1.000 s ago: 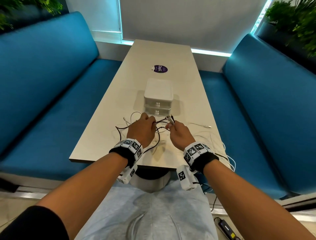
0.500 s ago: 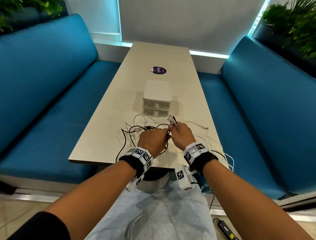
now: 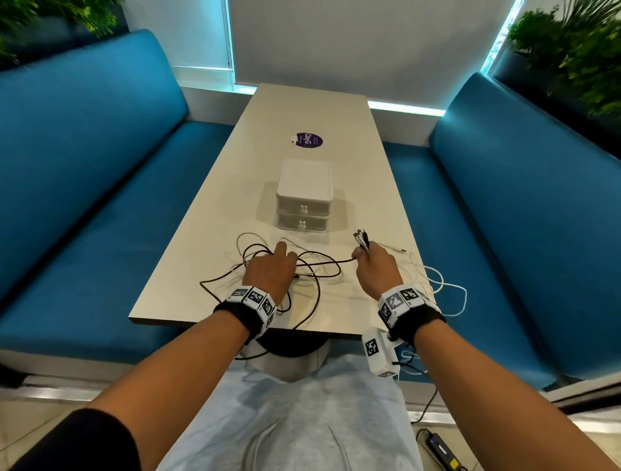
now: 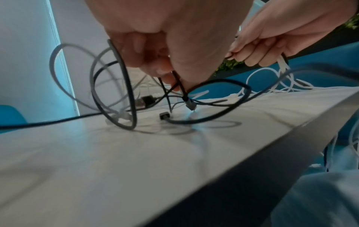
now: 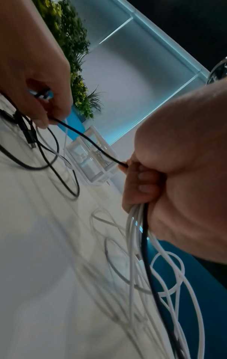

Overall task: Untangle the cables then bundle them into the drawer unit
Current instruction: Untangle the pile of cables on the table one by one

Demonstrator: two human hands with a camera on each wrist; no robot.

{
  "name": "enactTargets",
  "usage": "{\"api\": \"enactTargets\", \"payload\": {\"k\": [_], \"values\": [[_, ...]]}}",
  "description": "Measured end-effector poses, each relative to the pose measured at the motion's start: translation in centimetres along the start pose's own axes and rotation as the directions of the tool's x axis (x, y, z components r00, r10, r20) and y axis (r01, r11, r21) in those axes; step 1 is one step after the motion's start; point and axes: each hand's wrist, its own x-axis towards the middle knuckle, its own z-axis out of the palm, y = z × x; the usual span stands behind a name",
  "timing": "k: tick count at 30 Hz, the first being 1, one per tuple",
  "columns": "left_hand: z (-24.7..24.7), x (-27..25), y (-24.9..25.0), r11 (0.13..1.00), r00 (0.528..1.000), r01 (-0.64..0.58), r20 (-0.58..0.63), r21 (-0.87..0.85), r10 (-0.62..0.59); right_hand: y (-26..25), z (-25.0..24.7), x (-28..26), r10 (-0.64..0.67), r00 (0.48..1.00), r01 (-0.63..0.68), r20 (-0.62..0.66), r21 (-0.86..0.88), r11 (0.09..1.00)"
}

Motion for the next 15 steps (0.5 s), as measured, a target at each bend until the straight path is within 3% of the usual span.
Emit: {"api": "enactTargets", "payload": {"k": [5,9,15], "values": [[-0.6,0.1,1.8,0.988,0.999,0.036,-0.017,-0.147,-0.039,0.1,0.6,-0.5,-0.018,1.000,0.018,0.008,-0.012,1.000],[-0.4,-0.6,4.0,0.942,0.996,-0.075,0.030,-0.326,0.090,0.2,0.7,-0.6,-0.010,1.000,0.011,0.001,-0.021,1.000],[1.7,-0.7,3.2,0.946,0.963,-0.181,0.149,-0.271,0.226,0.4,0.5,-0.7,-0.002,1.000,0.002,0.001,-0.032,0.999]]}}
